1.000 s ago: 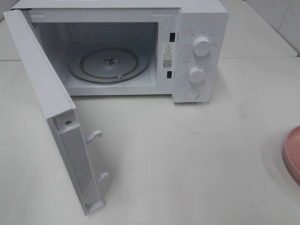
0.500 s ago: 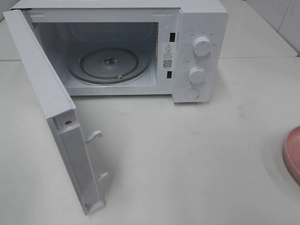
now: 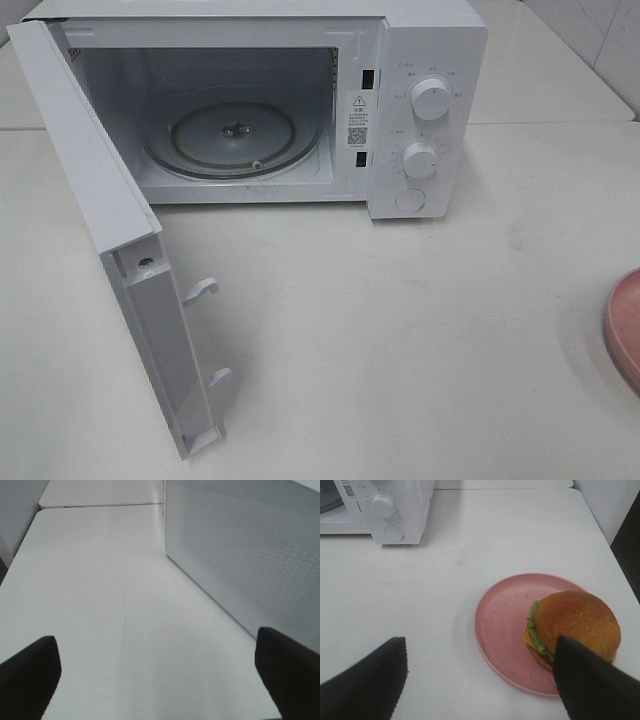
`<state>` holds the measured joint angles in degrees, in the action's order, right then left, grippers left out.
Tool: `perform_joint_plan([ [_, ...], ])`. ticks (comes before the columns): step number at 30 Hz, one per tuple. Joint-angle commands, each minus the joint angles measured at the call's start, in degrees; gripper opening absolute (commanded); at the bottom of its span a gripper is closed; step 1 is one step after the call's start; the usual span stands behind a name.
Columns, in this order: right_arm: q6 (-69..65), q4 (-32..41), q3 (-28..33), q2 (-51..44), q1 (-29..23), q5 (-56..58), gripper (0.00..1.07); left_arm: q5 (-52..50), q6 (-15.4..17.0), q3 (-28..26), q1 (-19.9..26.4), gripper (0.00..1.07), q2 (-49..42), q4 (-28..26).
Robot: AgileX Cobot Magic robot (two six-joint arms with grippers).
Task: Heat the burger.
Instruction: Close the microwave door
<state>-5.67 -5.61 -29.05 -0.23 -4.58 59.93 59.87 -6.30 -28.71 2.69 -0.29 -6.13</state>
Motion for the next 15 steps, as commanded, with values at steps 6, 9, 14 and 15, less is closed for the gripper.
perform_joint_plan([
  [6, 0.7, 0.3, 0.2, -1.5, 0.2, -0.4, 0.75, -0.5, 0.2, 0.1, 0.3, 1.01, -1.1, -0.1],
  [9, 0.7, 0.3, 0.2, -1.5, 0.2, -0.4, 0.75, -0.5, 0.2, 0.1, 0.3, 1.01, -1.1, -0.1],
  [14, 0.7, 0.3, 0.2, -1.5, 0.2, -0.4, 0.75, -0.5, 0.2, 0.1, 0.3, 1.01, -1.1, -0.1],
  [15, 0.7, 0.3, 0.2, -1.5, 0.2, -0.4, 0.75, -0.5, 0.2, 0.1, 0.3, 1.01, -1.1, -0.1],
])
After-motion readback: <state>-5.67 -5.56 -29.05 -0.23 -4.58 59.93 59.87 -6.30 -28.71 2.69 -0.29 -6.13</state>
